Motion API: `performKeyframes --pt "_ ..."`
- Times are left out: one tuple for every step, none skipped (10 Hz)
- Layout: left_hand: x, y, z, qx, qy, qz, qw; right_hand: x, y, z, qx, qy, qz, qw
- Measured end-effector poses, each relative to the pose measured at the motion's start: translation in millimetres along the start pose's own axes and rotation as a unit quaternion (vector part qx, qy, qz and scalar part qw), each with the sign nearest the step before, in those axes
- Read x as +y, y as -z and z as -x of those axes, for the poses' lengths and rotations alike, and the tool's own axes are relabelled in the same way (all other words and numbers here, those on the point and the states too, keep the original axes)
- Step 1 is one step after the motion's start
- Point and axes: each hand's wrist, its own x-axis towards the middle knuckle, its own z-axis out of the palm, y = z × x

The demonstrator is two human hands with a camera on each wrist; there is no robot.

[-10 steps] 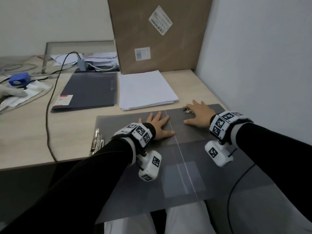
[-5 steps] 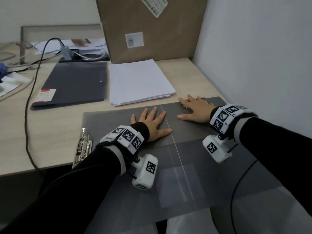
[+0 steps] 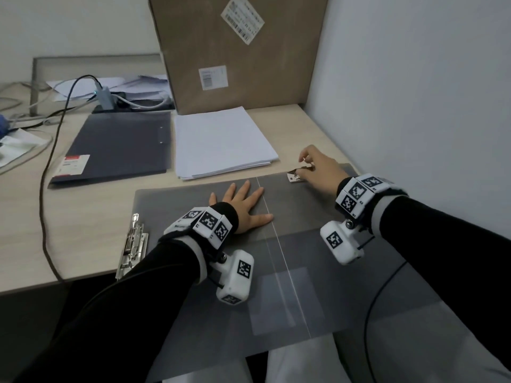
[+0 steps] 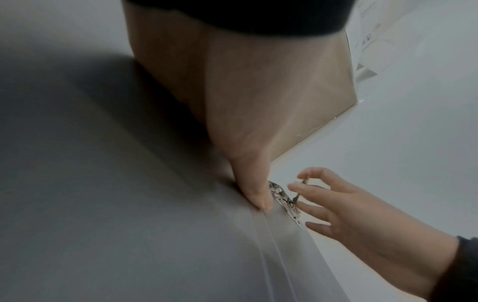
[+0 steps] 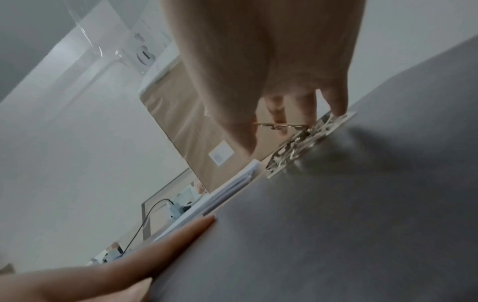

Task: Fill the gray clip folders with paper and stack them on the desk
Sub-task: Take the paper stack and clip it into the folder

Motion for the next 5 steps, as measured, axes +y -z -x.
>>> performKeyframes --pt "-0.8 0.3 0.5 0.005 -0.002 0.011 1.000 1.3 17.1 -1.5 0.068 -0.012 0.018 0.997" --pt "-0.8 1.0 0.3 0.003 -0.002 0.017 1.000 7.8 36.8 -4.0 0.093 -0.035 0.090 0.991" --pt "-1.5 0.4 -0.7 0.004 -0.003 0.017 1.000 16.9 51.4 -5.0 0.031 -0.077 0.191 0.978" --pt "-2.4 0.4 -2.0 0.006 -0.005 0.020 1.000 29.0 50.9 -4.4 -0.058 -0.133 0.250 0.957" --pt "-2.2 -0.7 -3.0 0.011 -0.007 0.023 1.000 38.8 44.9 -1.8 -0.095 -0.153 0.243 0.953"
